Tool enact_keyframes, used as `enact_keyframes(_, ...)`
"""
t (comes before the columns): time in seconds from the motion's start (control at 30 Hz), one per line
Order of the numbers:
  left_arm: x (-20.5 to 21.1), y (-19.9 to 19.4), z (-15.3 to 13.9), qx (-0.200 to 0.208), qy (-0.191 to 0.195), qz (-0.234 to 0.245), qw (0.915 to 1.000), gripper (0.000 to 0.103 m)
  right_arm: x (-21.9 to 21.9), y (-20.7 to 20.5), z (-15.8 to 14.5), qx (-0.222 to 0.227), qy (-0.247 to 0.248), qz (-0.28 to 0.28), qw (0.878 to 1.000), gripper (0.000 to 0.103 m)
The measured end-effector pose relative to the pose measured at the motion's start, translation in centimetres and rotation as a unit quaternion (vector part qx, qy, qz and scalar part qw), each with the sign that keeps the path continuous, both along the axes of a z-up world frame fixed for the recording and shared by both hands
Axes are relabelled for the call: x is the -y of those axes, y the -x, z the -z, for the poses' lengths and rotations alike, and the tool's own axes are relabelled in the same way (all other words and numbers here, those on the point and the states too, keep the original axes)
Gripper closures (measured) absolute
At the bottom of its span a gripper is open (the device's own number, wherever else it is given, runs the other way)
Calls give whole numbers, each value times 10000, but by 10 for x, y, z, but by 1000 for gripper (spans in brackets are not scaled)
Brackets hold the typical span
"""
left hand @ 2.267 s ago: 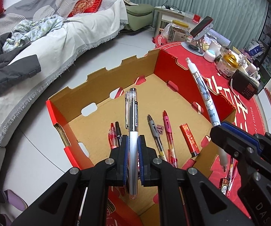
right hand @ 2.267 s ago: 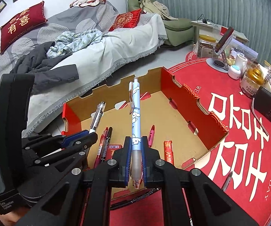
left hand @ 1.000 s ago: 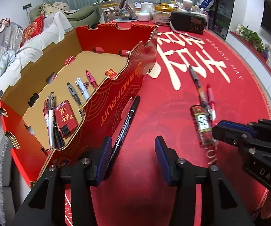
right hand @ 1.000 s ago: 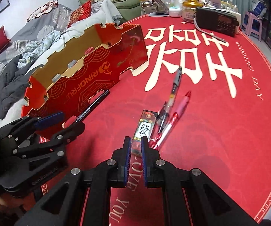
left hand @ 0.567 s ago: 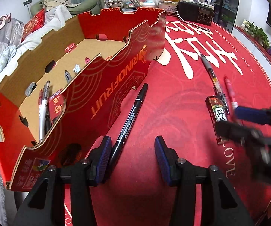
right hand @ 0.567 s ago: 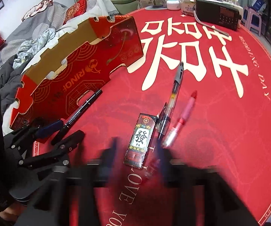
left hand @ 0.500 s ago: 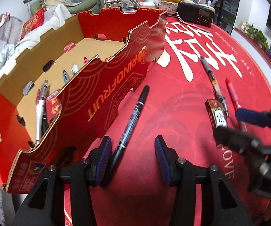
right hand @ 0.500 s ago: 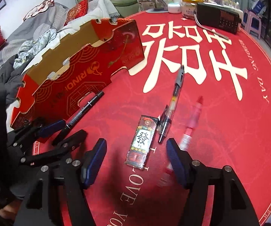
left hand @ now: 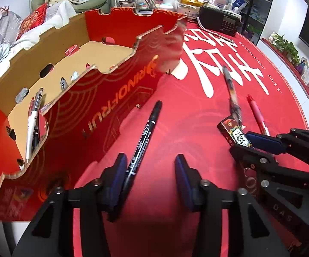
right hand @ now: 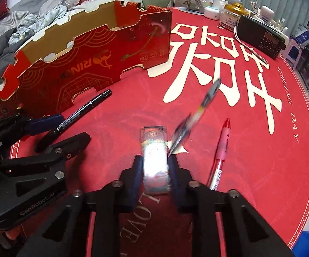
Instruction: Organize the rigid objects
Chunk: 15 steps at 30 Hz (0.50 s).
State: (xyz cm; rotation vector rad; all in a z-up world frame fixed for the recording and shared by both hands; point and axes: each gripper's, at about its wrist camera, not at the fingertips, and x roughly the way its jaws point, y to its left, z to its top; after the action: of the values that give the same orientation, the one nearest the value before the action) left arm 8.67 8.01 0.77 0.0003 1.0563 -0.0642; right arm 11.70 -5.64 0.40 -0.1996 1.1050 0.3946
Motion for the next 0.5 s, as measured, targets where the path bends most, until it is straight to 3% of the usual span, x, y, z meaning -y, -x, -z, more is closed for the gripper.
enact_keyframes(0.17,7,14,-1,25,169,213,9996,55,13,21,5,-36,33,-50,10000,78)
enact_keyframes(0.2,5,15,-3,-4,263,200,9995,58,17,27,7,-44,20,-61,10000,78)
enact_keyframes(0.23,1,16,-4,-42,356,113,9993,68,19,30,7,-36,15,-72,10000,78)
enact_keyframes(0.27,-5,17,-6,-68,455,-40,9989,69,22,34,9,-8,13,-85,10000,78)
enact_keyframes(0.37,-18,21,-14,83,337,-441,9984,68,28,35,8,21,-40,-51,10000,78)
enact_keyframes(0.5,-15,18,-12,17,162,-409,9990,58,33,39,16,99,-82,-25,9999,78)
